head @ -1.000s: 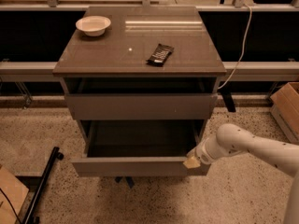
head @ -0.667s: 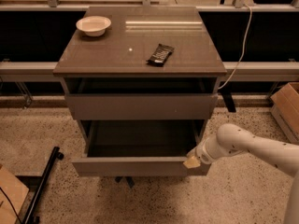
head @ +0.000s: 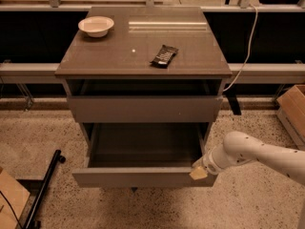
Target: Open middle drawer
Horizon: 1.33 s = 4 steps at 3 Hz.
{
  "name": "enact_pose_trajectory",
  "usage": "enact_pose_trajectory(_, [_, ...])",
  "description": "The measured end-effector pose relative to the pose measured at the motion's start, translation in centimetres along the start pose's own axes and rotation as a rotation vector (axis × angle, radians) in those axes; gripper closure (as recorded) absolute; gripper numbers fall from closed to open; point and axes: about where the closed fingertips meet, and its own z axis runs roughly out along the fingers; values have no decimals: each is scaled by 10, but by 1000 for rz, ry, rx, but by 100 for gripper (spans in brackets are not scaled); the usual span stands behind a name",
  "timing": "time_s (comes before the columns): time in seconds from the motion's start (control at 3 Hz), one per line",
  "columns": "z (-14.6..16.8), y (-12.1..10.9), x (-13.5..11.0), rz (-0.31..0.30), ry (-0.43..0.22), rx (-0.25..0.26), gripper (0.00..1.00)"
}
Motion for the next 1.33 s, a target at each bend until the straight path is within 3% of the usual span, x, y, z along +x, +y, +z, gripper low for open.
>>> enact_pose_trajectory(0.33, [-7, 15, 23, 32, 43, -1, 100])
enact_pose_trajectory(0.67, [-7, 14, 22, 32, 43, -1, 100])
enact_pose_trajectory(1.0, [-5, 15, 22, 32, 44, -4, 83])
enact_pose_trajectory(1.33, [-3, 16, 22, 31, 45, -7, 60])
